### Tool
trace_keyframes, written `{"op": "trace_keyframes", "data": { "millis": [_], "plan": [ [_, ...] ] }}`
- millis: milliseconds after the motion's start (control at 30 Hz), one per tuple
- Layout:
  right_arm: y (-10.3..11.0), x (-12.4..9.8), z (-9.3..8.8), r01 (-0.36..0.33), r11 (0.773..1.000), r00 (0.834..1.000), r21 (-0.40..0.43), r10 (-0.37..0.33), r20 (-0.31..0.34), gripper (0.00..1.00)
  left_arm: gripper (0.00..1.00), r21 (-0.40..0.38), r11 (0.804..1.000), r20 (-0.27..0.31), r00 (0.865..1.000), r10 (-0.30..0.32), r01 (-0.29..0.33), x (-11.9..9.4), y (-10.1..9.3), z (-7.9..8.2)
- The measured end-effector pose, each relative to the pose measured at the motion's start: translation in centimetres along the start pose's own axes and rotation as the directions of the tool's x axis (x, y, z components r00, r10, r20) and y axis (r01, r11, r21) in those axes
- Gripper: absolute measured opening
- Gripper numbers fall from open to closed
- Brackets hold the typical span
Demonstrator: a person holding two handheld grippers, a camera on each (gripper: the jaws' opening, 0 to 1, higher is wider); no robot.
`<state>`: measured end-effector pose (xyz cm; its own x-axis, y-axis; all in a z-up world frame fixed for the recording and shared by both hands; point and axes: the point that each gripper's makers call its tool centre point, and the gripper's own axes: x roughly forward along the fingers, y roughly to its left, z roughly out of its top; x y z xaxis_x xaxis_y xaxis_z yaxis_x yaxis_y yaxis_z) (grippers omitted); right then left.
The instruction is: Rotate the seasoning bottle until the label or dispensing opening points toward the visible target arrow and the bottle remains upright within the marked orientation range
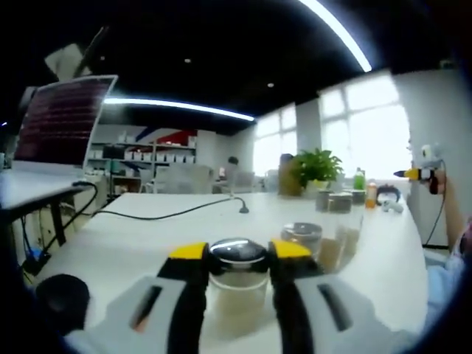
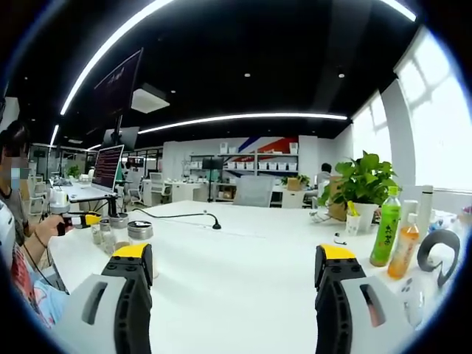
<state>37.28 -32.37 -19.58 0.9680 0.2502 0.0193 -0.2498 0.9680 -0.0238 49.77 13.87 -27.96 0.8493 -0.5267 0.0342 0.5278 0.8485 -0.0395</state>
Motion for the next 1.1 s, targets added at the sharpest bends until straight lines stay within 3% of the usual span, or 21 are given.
{"op": "trace_keyframes", "data": {
  "millis": [133,500,667,1033,1100],
  "plan": [
    [-0.03,-0.01,0.39,-0.006,1.0,1.0,0.017,0.006,0.022,0.96,0.33,0.002,0.999,0.004,0.999,-0.033,0.033,-0.06,0.06,0.0],
    [0.44,0.49,-0.51,-0.018,1.0,1.0,-0.013,0.018,-0.023,0.99,0.33,-0.016,0.994,0.02,0.994,-0.104,0.105,-0.1,-0.26,-0.09],
    [0.11,0.47,0.06,-0.002,0.999,1.0,-0.045,0.003,0.014,0.99,0.33,-0.037,0.987,0.041,0.988,-0.152,0.154,-0.03,-0.38,-0.17],
    [0.09,0.55,-0.07,-0.002,0.999,1.0,-0.038,0.002,0.01,0.99,0.34,-0.041,0.98,0.038,0.98,-0.193,0.195,0.04,-0.71,-0.09],
    [0.13,0.52,0.0,-0.001,0.999,1.0,-0.047,0.002,0.01,0.99,0.34,-0.01,0.98,0.027,0.98,-0.198,0.198,0.03,-0.81,-0.24]
  ]
}}
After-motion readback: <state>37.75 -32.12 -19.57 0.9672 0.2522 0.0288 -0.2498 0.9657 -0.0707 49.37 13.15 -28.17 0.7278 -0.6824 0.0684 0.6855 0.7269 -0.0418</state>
